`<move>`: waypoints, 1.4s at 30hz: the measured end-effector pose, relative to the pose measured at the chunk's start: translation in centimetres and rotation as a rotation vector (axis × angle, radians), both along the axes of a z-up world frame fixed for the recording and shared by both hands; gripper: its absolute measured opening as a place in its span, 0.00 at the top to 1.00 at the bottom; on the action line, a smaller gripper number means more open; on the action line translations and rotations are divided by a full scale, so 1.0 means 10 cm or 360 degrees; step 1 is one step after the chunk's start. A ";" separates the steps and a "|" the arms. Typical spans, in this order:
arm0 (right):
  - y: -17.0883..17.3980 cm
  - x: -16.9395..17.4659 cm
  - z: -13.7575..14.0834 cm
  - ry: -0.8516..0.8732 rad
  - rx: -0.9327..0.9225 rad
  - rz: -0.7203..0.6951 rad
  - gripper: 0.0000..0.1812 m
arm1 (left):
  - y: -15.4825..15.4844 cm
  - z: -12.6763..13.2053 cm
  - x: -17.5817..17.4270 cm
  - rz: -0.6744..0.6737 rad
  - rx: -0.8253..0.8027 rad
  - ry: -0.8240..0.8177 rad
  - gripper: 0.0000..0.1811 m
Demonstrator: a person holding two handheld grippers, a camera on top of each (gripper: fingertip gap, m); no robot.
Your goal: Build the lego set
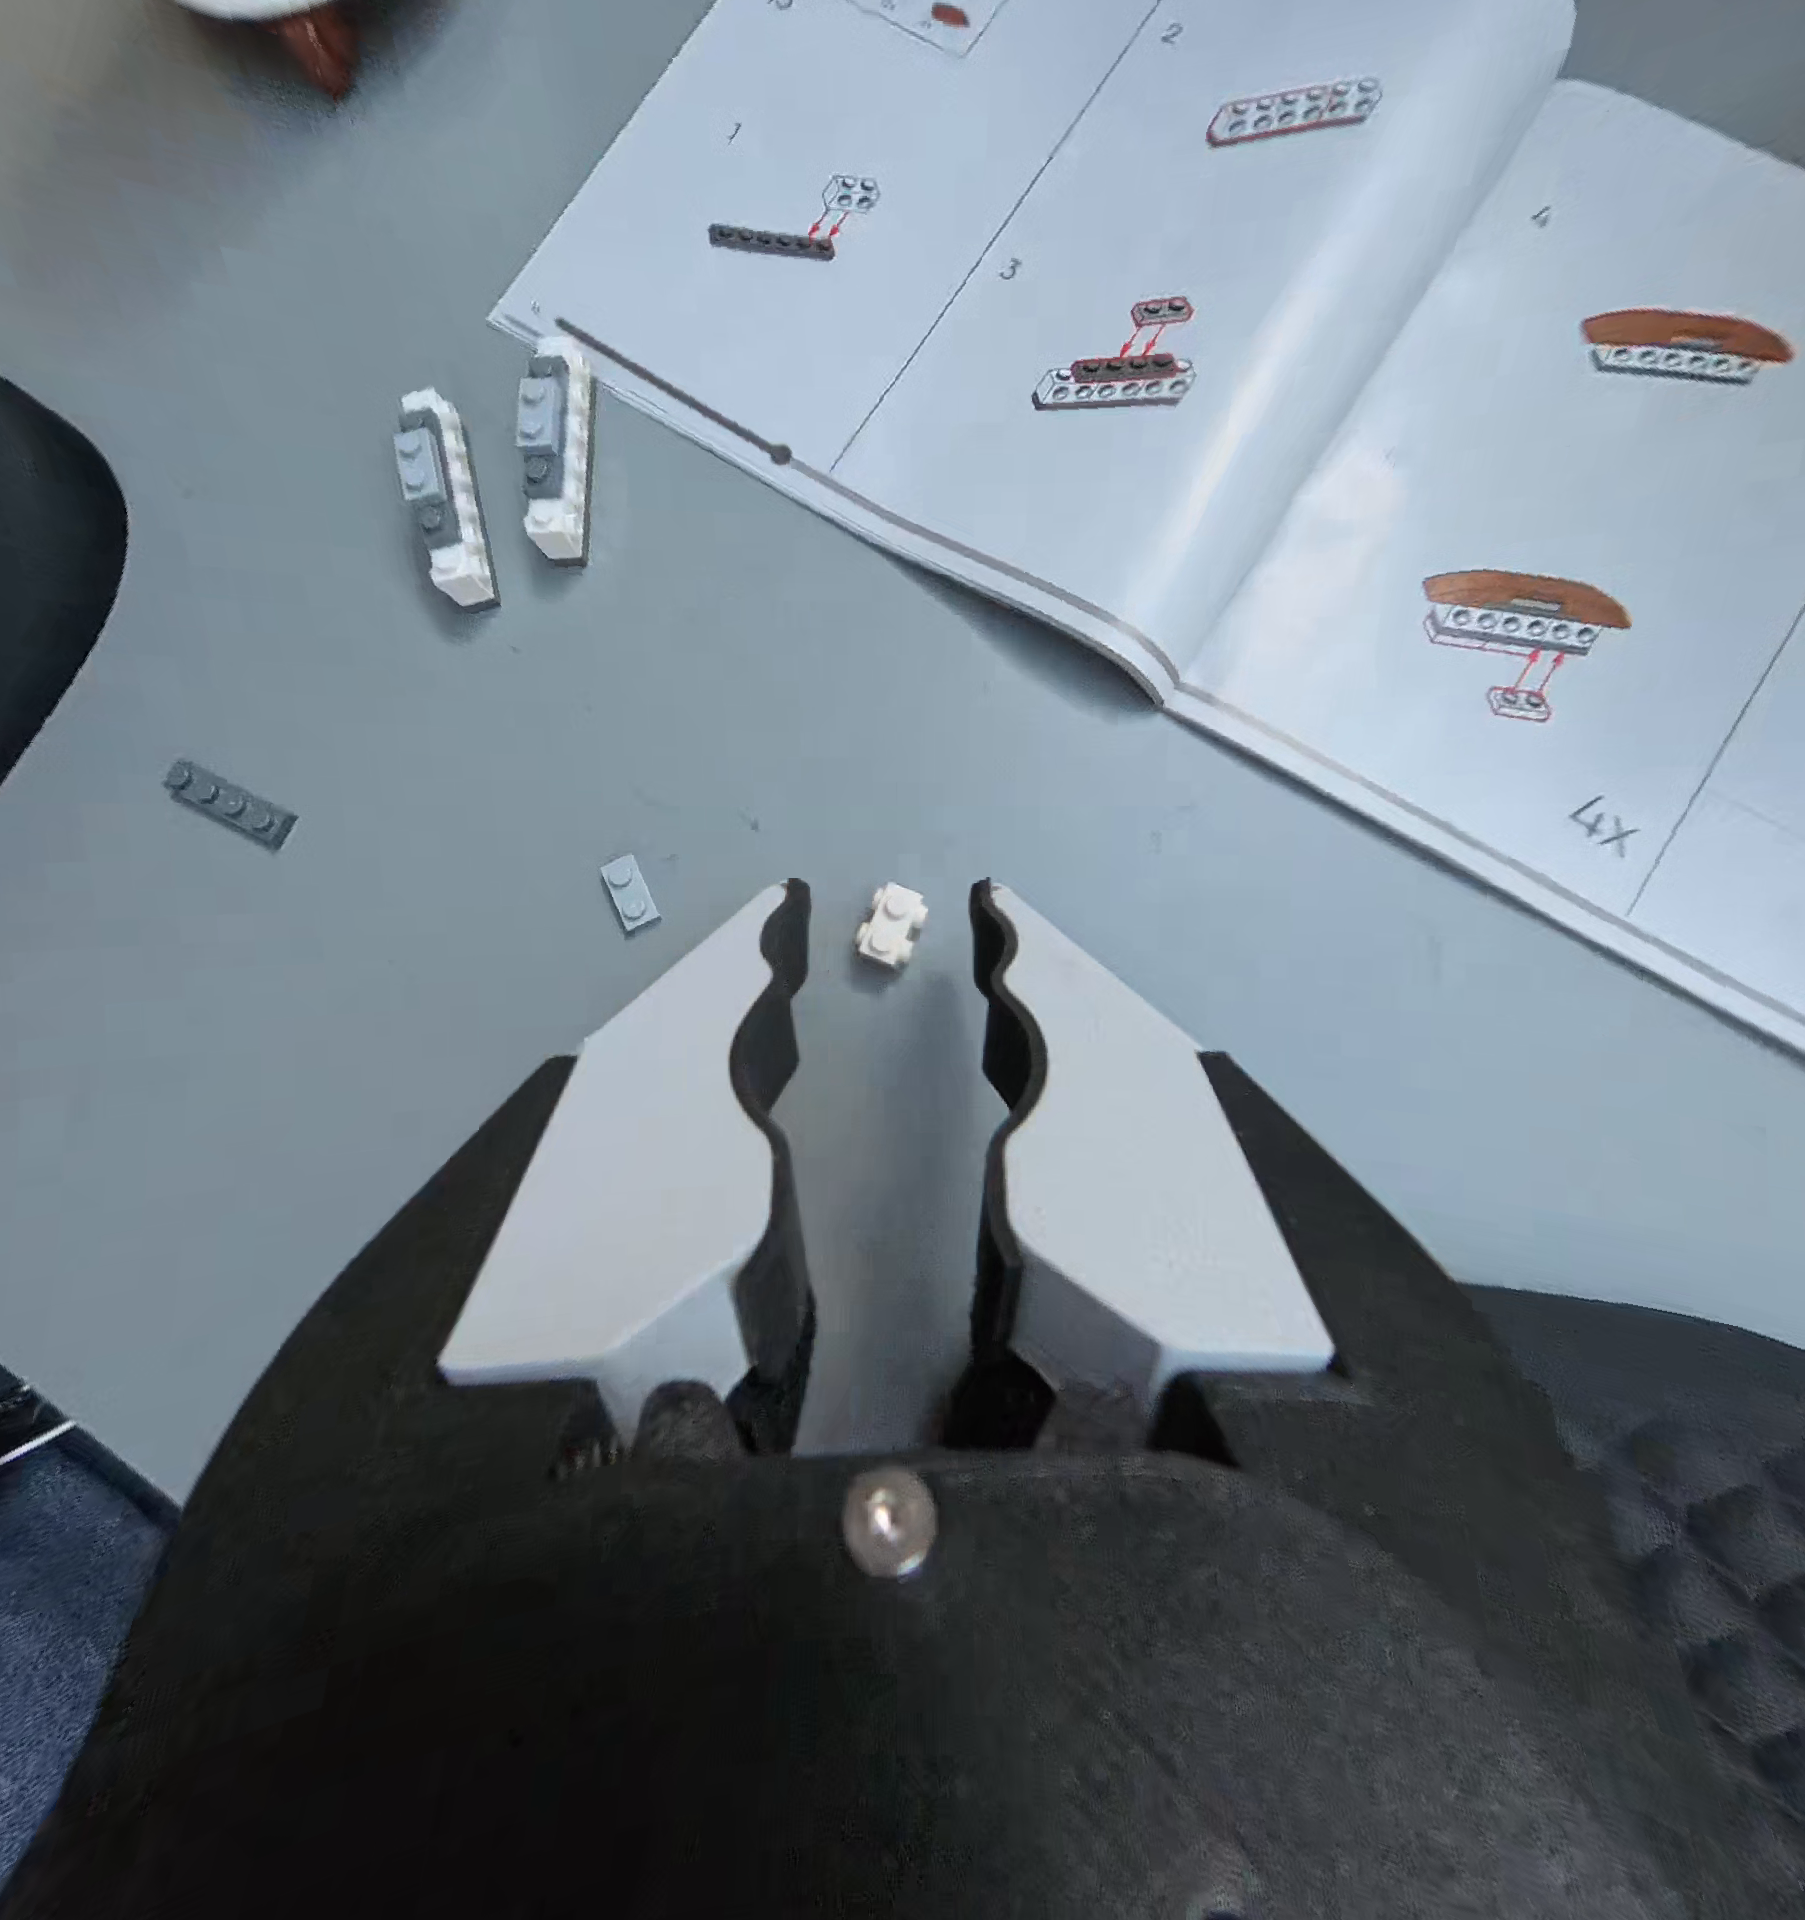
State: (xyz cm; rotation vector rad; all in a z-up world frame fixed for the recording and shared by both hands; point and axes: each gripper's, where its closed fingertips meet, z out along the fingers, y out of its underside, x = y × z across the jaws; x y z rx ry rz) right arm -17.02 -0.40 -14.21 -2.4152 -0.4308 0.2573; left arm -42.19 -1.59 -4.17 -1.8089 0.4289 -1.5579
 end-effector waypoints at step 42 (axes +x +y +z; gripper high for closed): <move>-1.14 -1.65 1.65 0.1344 -0.0155 0.1176 0.94 | -0.99 0.60 0.64 -0.0595 0.0175 -0.0209 0.97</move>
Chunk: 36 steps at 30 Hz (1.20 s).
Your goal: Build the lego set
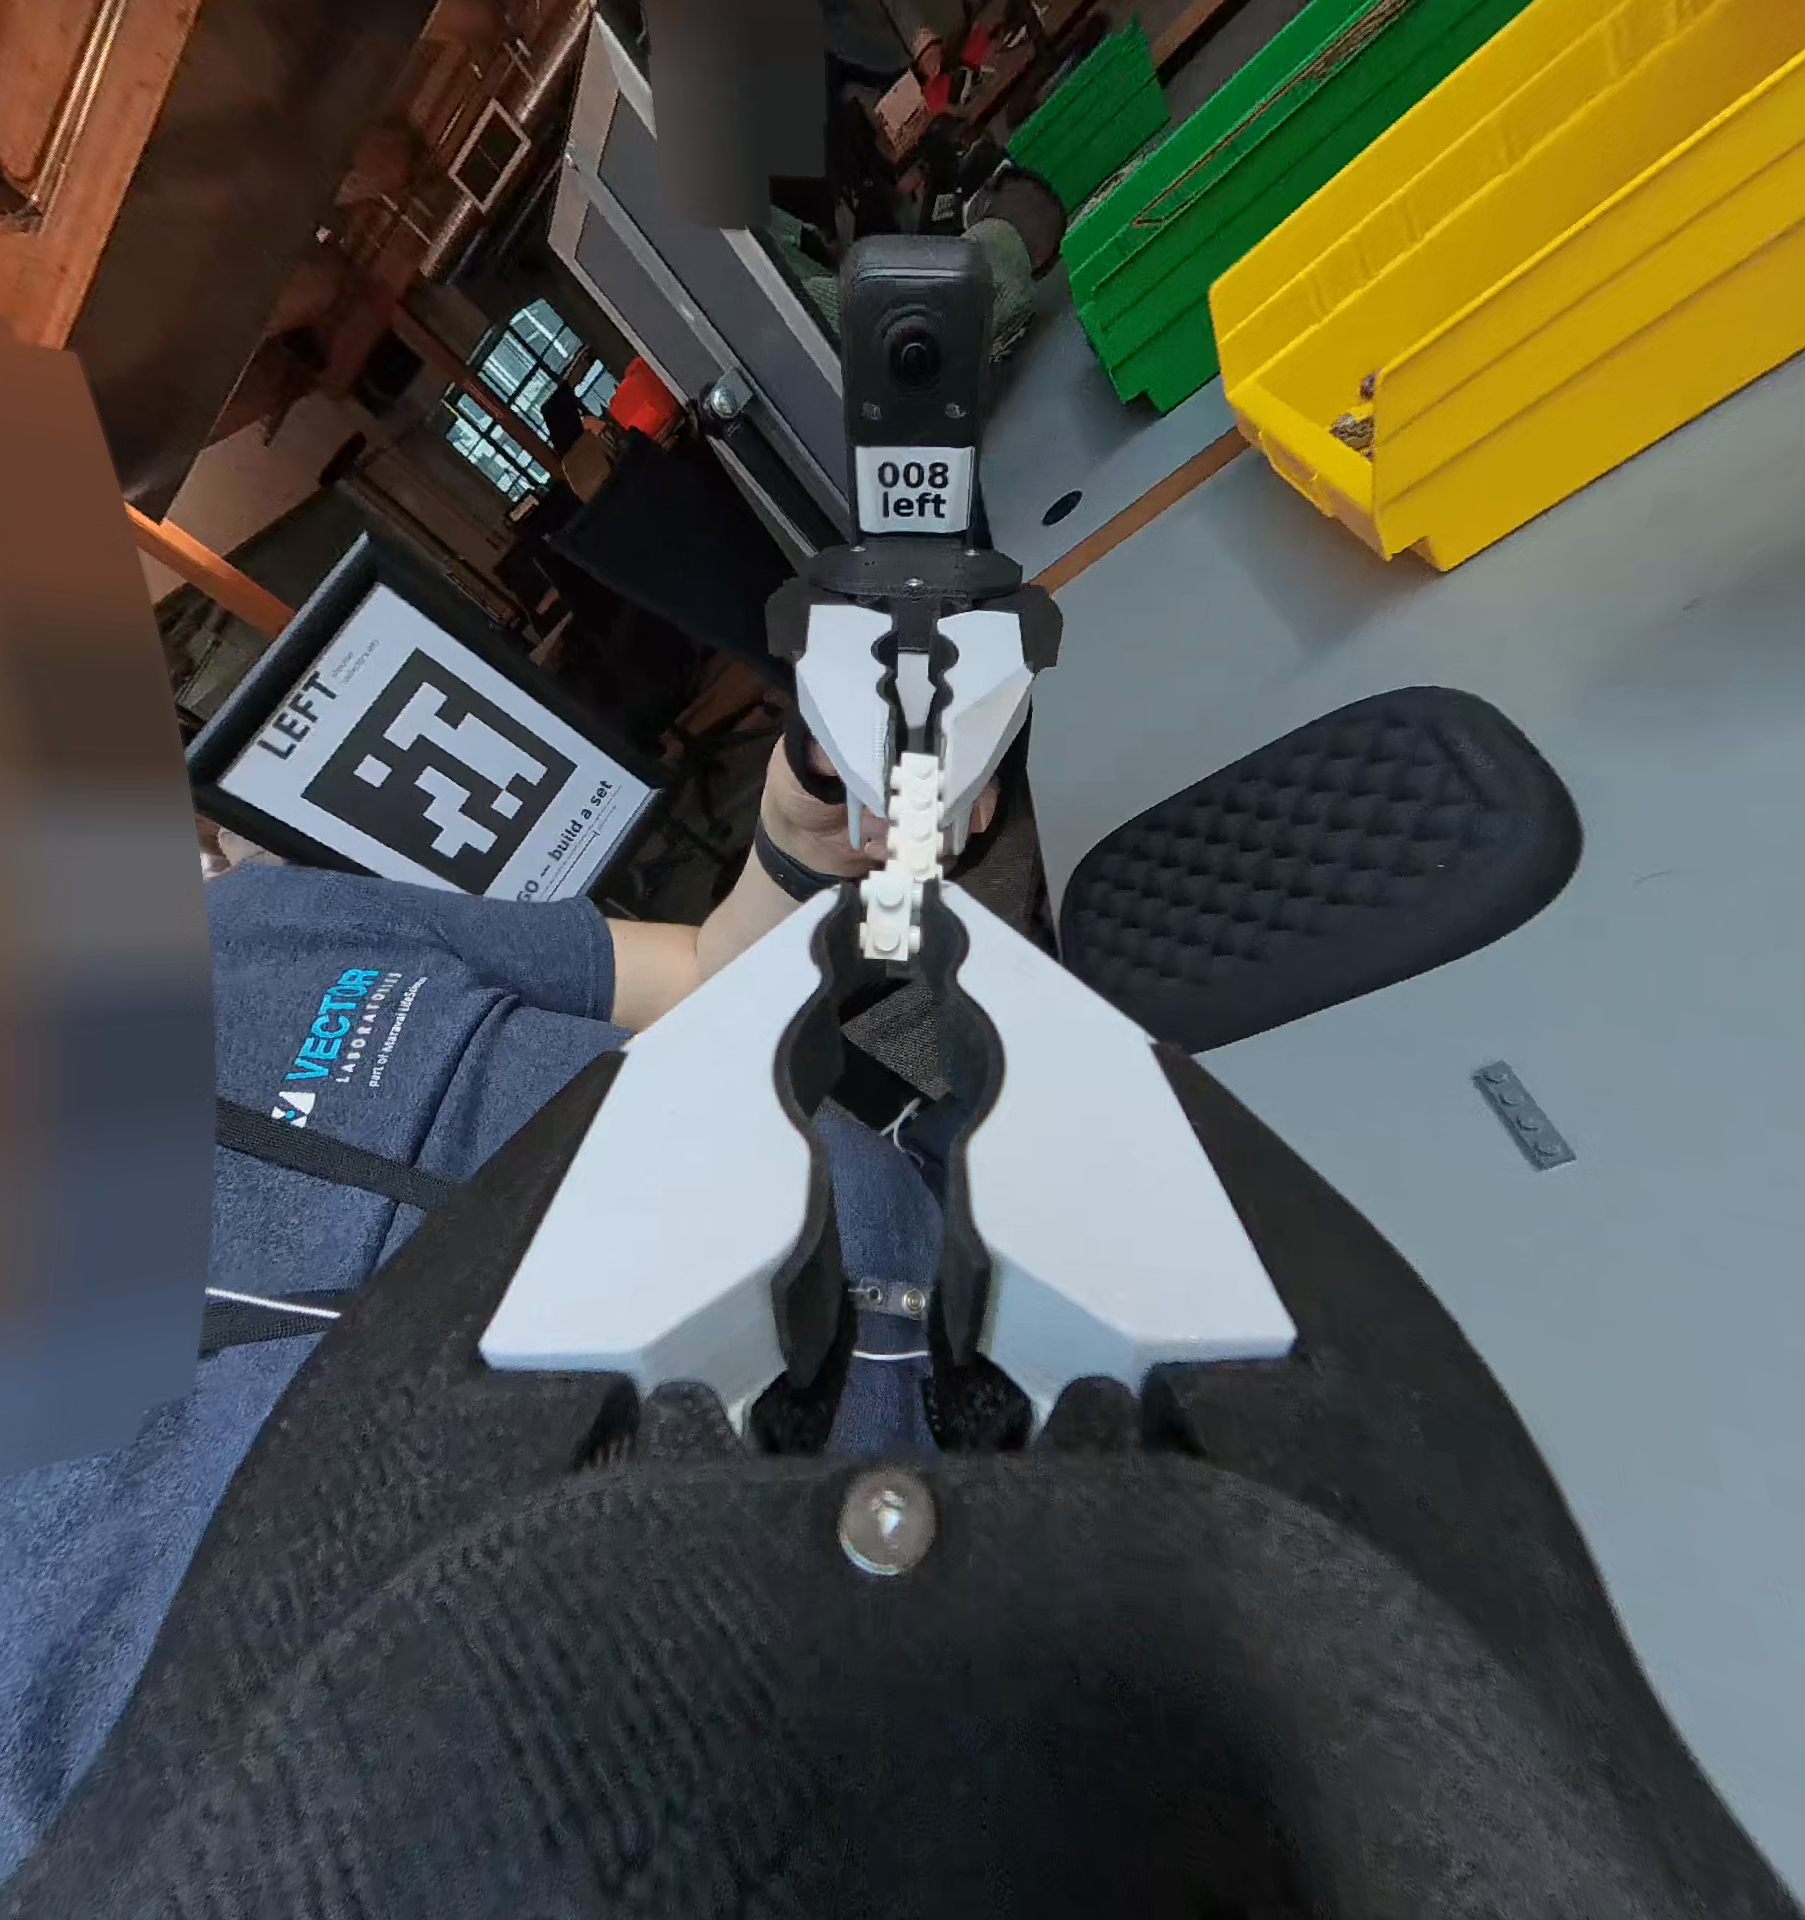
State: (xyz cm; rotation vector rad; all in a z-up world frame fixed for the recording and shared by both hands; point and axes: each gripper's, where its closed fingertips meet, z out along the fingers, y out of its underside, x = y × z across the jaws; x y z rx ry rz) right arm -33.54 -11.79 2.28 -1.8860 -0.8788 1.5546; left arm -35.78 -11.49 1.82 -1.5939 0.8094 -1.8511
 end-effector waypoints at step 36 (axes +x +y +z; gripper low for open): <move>-0.15 -0.17 -0.10 0.0097 -0.0040 -0.0002 0.95 | -0.03 0.17 -0.02 0.0143 0.0056 -0.0110 0.97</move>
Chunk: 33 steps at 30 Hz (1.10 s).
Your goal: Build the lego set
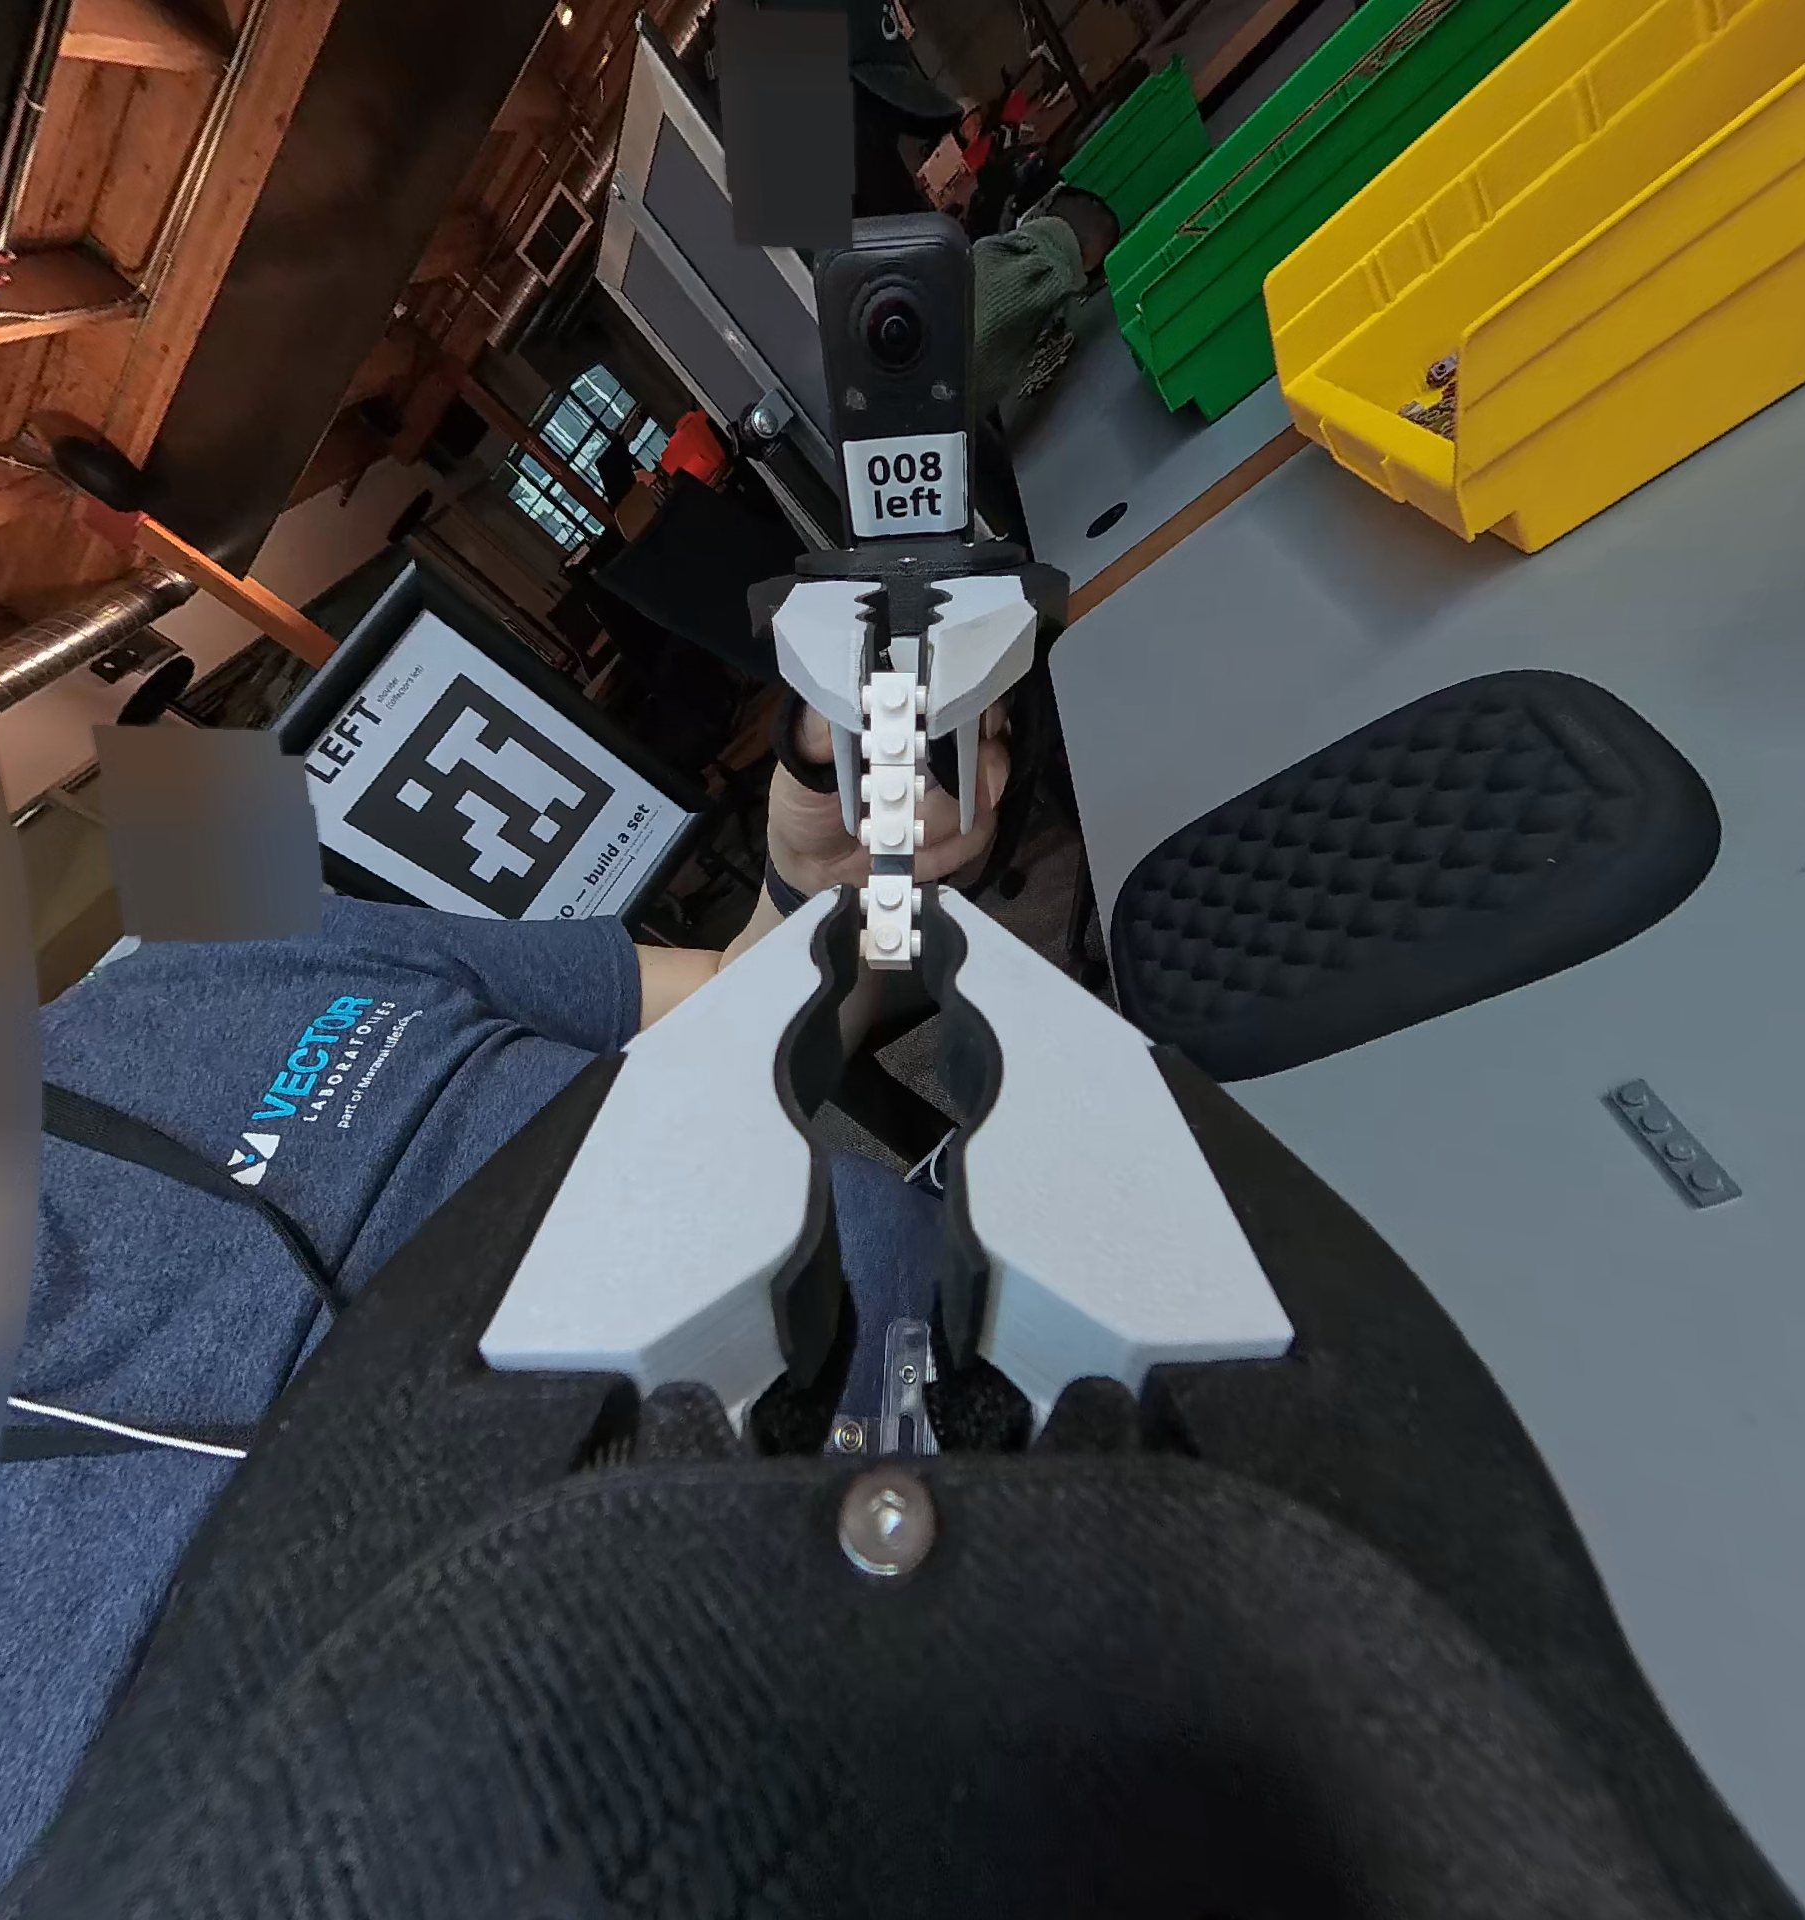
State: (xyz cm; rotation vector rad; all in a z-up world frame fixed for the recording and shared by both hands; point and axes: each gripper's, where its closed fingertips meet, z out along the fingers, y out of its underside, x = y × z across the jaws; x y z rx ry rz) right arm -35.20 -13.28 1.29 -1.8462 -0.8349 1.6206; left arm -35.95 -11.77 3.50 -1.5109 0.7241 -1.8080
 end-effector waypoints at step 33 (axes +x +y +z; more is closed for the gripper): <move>0.33 -0.29 -0.24 0.0254 -0.0159 -0.0082 0.95 | 0.36 -0.21 -0.02 0.0129 -0.0222 -0.0109 0.97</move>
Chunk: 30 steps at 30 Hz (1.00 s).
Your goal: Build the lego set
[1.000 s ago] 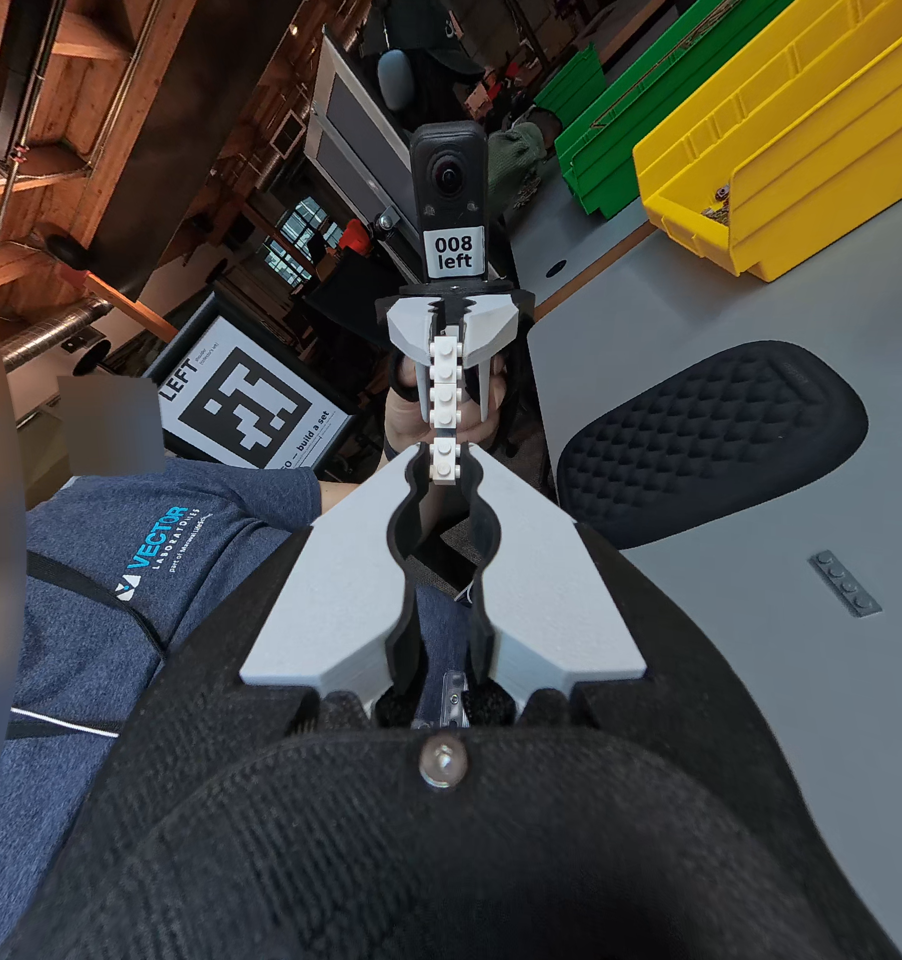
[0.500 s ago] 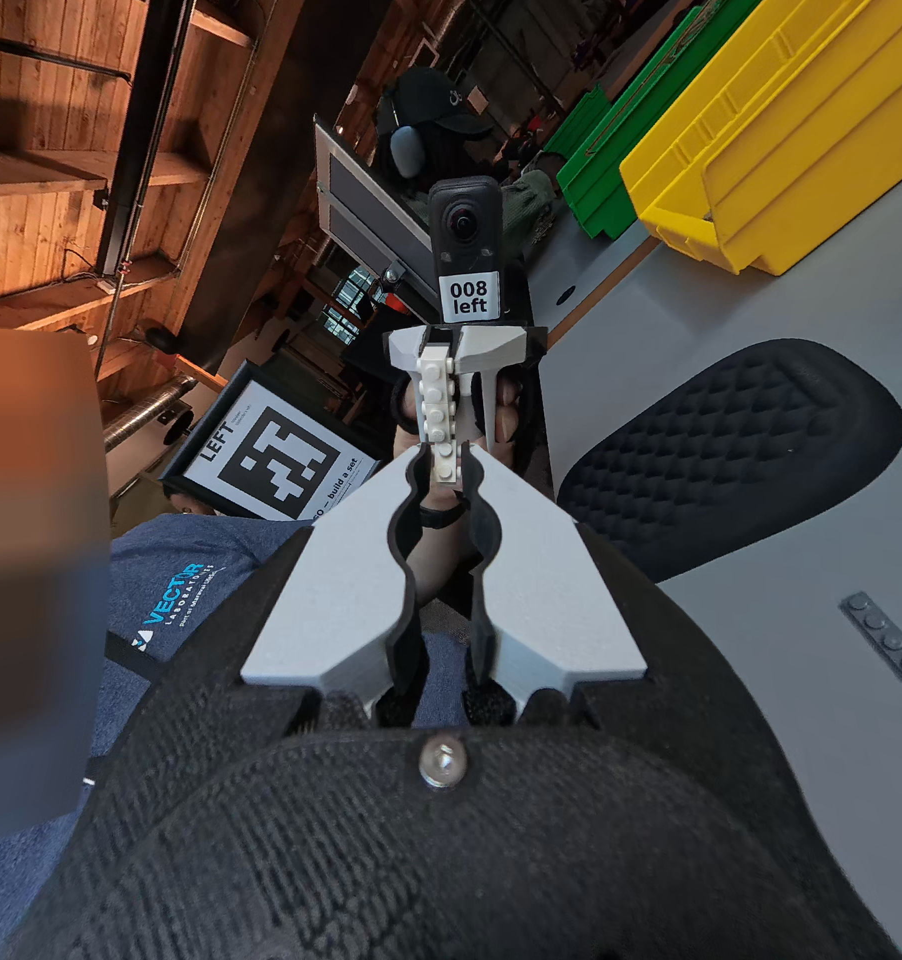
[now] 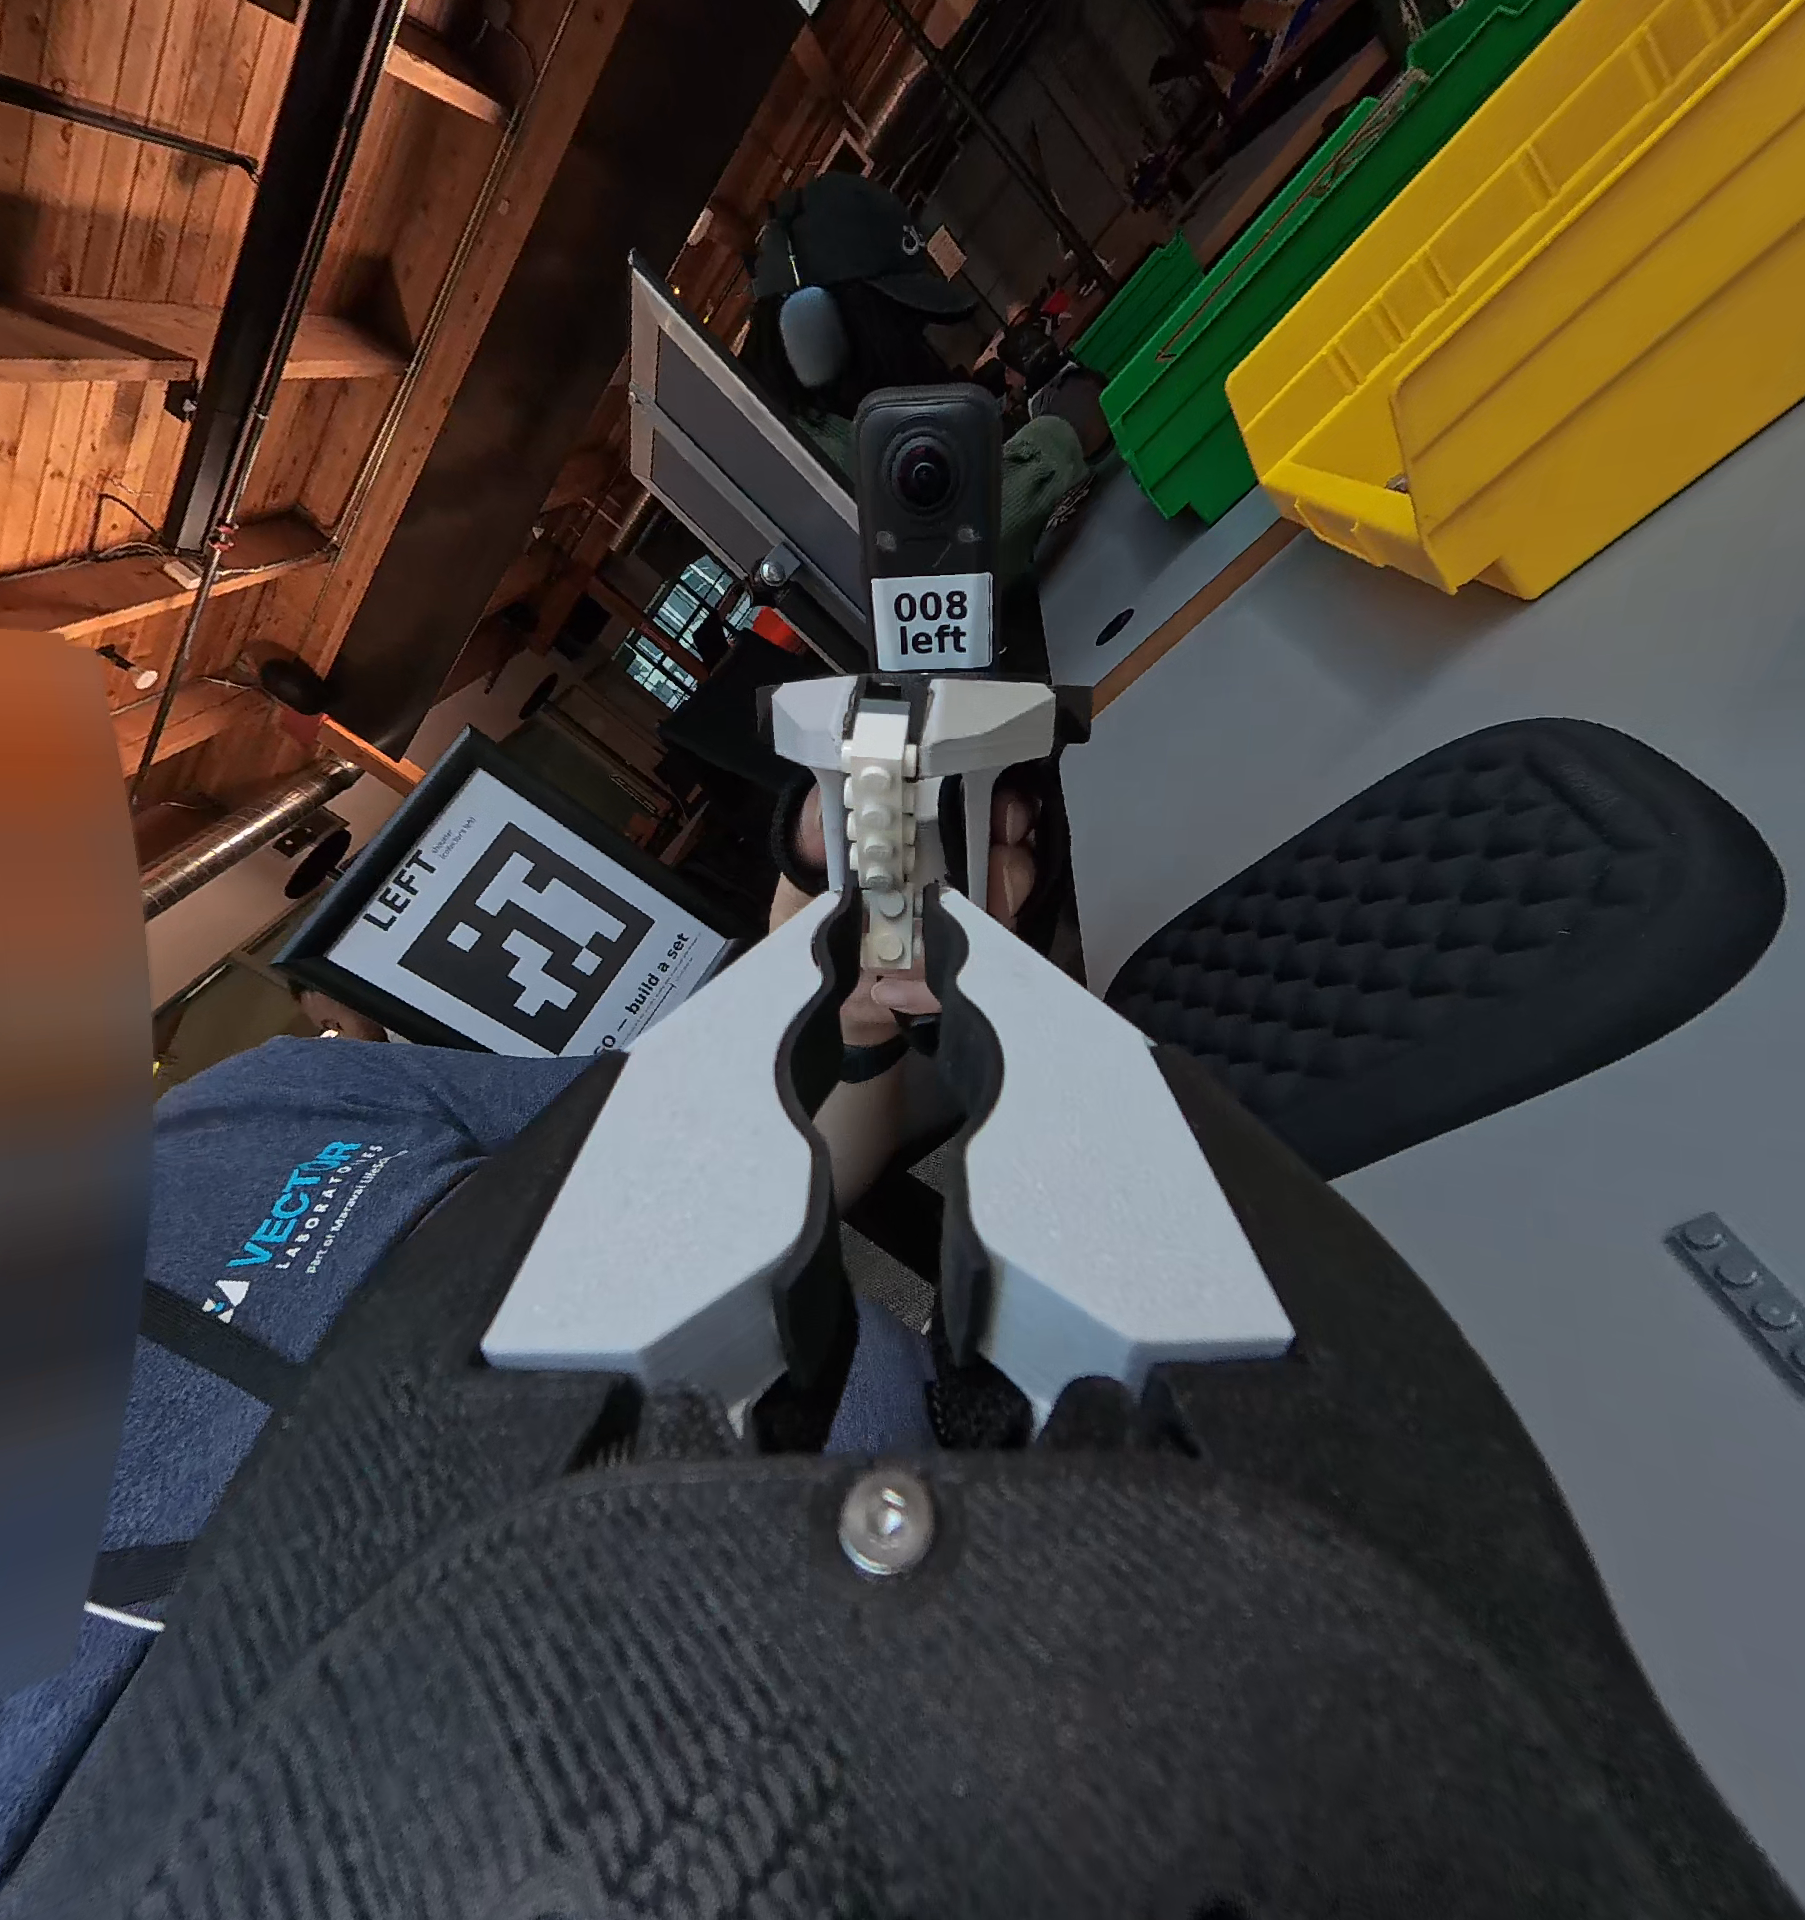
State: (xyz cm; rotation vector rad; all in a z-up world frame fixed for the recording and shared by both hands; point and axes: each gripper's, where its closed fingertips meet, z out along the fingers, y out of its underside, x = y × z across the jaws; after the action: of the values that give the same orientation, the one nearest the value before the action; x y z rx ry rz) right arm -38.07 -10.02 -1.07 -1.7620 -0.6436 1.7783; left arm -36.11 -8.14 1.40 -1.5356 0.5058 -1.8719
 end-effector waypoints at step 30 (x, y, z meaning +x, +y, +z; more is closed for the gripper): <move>-0.07 0.20 0.02 -0.0310 0.0325 -0.0053 0.95 | -0.19 -0.08 0.17 -0.0198 0.0024 0.0043 0.97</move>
State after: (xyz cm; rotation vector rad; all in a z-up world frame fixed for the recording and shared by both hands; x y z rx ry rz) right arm -36.12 -10.68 -0.87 -1.8054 -0.8385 1.4735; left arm -34.39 -10.07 0.59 -1.5528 0.6393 -1.9384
